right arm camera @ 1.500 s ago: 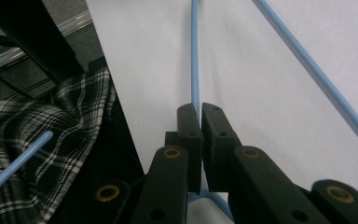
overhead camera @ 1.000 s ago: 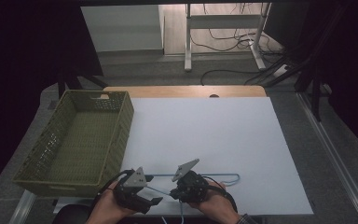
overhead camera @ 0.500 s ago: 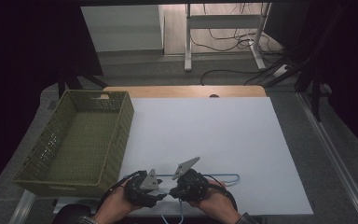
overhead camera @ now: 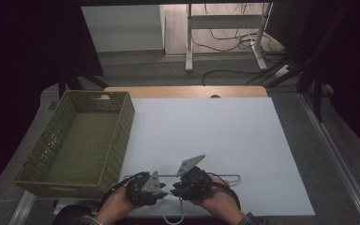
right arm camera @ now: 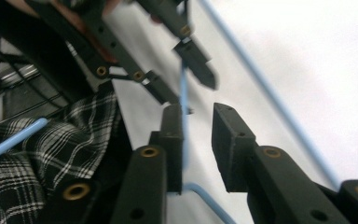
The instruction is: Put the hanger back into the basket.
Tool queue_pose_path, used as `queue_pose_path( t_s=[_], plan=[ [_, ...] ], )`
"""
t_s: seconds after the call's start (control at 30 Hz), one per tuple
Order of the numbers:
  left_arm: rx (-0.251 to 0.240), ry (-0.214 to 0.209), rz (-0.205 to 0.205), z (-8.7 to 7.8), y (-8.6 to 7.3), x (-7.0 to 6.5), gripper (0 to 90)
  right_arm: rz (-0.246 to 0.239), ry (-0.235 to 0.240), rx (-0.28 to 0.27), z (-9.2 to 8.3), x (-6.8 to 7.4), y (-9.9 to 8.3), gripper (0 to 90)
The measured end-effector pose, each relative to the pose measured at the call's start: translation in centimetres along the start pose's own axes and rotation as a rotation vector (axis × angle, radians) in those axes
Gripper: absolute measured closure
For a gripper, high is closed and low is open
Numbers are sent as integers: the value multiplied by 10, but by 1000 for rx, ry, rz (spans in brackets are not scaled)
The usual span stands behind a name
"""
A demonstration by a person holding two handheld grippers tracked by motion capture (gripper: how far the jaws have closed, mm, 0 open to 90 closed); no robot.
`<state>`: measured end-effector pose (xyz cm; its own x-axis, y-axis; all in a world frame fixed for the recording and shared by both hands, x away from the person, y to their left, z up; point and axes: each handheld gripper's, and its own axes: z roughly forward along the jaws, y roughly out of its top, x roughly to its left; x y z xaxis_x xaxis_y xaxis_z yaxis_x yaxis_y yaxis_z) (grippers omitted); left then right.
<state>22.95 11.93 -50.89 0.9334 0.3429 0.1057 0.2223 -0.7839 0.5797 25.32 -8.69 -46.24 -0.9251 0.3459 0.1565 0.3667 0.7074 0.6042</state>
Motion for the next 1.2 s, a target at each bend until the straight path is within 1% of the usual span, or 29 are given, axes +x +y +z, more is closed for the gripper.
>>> queue_pose_path(
  t_s=[0.03, 0.1, 0.13, 0.17, 0.2, 0.23, 0.27, 0.3, 0.33, 0.43, 0.47, 0.53, 0.57, 0.6, 0.63, 0.67, 0.77, 0.8, 0.83, 0.87, 0.93, 0.97, 1.0, 1.03, 1.07, 1.1, 1.13, 1.17, 1.2],
  plan=[
    [-3, 3, 1, -1, 0, 0, 684, -2, -8, -11, -5, -2, 0, 714],
    [-13, 9, -1, -4, 0, 2, 686, -2, -33, -35, -22, -9, -2, 688],
    [-21, 12, -9, -6, 0, 4, 687, -2, -63, -58, -36, -16, -7, 662],
    [-21, 12, -9, -6, 0, 4, 688, -2, -63, -58, -36, -16, -7, 662],
    [-34, 14, -16, -9, 0, 6, 688, 16, -75, -72, -47, -23, -15, 639],
    [-34, 14, -16, -9, 0, 6, 688, 16, -75, -72, -47, -23, -15, 639],
    [-48, 20, -22, -11, 0, 7, 688, 17, -90, -70, -54, -28, -22, 608],
    [-48, 20, -22, -11, 0, 7, 687, 17, -90, -70, -54, -28, -22, 608],
    [-58, 21, -31, -13, 0, 9, 685, 16, -99, -66, -57, -31, -31, 584],
    [-65, 20, -38, -15, 0, 10, 683, 12, -94, -60, -57, -31, -36, 556],
    [-72, 28, -44, -16, 1, 12, 683, -16, -101, -48, -53, -31, -41, 529],
    [-76, 28, -48, -16, 1, 12, 684, -28, -102, -43, -51, -30, -42, 520],
    [-81, 29, -52, -17, 1, 13, 684, -40, -110, -34, -48, -29, -43, 514],
    [-91, 30, -59, -18, 2, 14, 685, -76, -119, -21, -41, -28, -43, 509],
    [-91, 30, -59, -18, 2, 14, 685, -76, -119, -21, -41, -28, -43, 509],
    [-97, 35, -63, -19, 2, 16, 686, -109, -129, -9, -34, -29, -41, 509],
    [-106, 37, -73, -20, 3, 19, 690, -157, -147, -2, -26, -29, -38, 514],
    [-112, 37, -78, -21, 4, 20, 690, -157, -147, -2, -26, -29, -38, 514],
    [-116, 37, -81, -21, 4, 20, 693, -164, -153, -3, -24, -29, -37, 524],
    [-117, 36, -83, -22, 4, 21, 695, -200, -166, -5, -19, -30, -34, 567],
    [-123, 33, -88, -22, 5, 23, 695, -236, -194, 7, -15, -29, -32, 661],
    [-123, 33, -88, -22, 5, 23, 693, -236, -194, 7, -15, -29, -32, 661],
    [-120, 34, -85, -22, 5, 23, 693, -259, -209, 11, -14, -28, -31, 715],
    [-137, 46, -92, -23, 5, 23, 653, -292, -228, 10, -15, -28, -29, 777],
    [-137, 46, -92, -23, 5, 23, 613, -292, -228, 10, -15, -28, -29, 777],
    [-148, 61, -100, -26, 6, 23, 613, -307, -235, 6, -16, -28, -29, 795],
    [-181, 93, -118, -31, 6, 23, 527, -341, -243, -14, -22, -24, -27, 862],
    [-181, 93, -118, -31, 6, 23, 488, -341, -243, -14, -22, -24, -27, 862],
    [-234, 95, -149, -40, 7, 25, 461, -286, -212, -32, -30, -24, -24, 866]
  ],
)
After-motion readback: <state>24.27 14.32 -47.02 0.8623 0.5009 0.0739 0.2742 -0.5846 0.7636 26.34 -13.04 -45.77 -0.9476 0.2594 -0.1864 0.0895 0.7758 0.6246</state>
